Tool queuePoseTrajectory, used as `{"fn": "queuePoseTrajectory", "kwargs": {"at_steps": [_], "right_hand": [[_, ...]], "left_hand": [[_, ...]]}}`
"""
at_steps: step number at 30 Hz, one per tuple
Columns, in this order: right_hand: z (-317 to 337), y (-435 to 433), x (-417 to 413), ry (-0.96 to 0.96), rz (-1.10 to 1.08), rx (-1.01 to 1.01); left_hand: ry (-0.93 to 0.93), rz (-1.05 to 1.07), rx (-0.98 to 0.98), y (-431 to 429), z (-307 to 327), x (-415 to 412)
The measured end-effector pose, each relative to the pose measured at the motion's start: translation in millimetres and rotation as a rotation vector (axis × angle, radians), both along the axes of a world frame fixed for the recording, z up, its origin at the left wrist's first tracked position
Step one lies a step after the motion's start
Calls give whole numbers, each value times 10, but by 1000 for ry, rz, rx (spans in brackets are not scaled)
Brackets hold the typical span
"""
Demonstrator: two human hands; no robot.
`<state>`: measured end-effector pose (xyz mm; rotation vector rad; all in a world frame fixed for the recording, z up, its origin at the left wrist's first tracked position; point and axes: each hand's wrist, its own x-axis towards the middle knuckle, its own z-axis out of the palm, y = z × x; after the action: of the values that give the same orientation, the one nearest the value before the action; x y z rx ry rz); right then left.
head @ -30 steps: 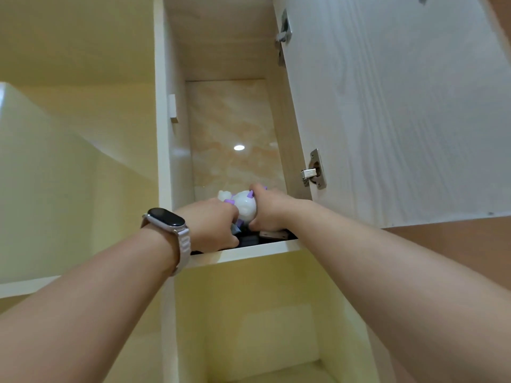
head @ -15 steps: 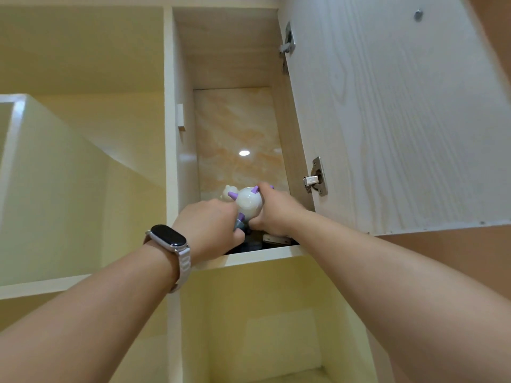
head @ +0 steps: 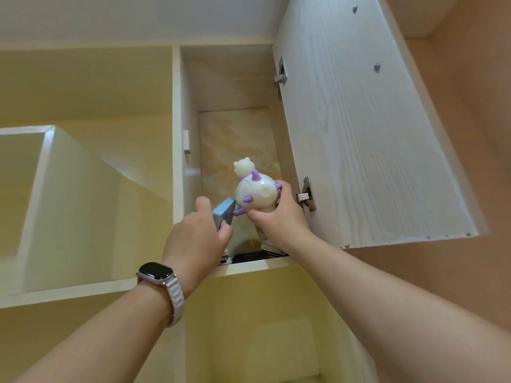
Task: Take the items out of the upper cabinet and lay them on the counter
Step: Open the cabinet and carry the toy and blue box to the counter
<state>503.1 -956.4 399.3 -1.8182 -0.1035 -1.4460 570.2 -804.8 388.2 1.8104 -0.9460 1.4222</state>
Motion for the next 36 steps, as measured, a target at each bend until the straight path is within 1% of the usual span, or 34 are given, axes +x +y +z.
{"fn": "queuePoseTrajectory", "kwargs": {"at_steps": [3, 6, 10, 12, 18, 21, 23, 26, 31, 36], "right_hand": [[-64, 47, -55, -31, 125, 54], [-110, 94, -124, -77, 193, 47], [-191, 136, -208, -144, 243, 48], [-273, 171, -246, -173, 245, 41], [-525, 458, -485, -264, 207, 20], [-592, 654, -652, -268, 120, 41], [-641, 802, -726, -267, 51, 62], [-743, 1026, -793, -263, -62, 103], [-1028, 1295, -943, -282, -226, 199], [-1433, 1535, -1210, -250, -399, 217]], "left_hand": [[72, -87, -99, 71, -106, -56], [140, -173, -226, 138, -192, -106], [260, -357, -343, 192, -256, -171], [308, -457, -357, 200, -310, -168], [438, -778, -295, 277, -533, -221], [522, -991, -264, 327, -622, -218], [604, -1129, -206, 362, -693, -225], [689, -1289, -167, 445, -781, -214], [814, -1487, -125, 546, -1083, -172], [947, -1628, -30, 492, -1529, -224]]}}
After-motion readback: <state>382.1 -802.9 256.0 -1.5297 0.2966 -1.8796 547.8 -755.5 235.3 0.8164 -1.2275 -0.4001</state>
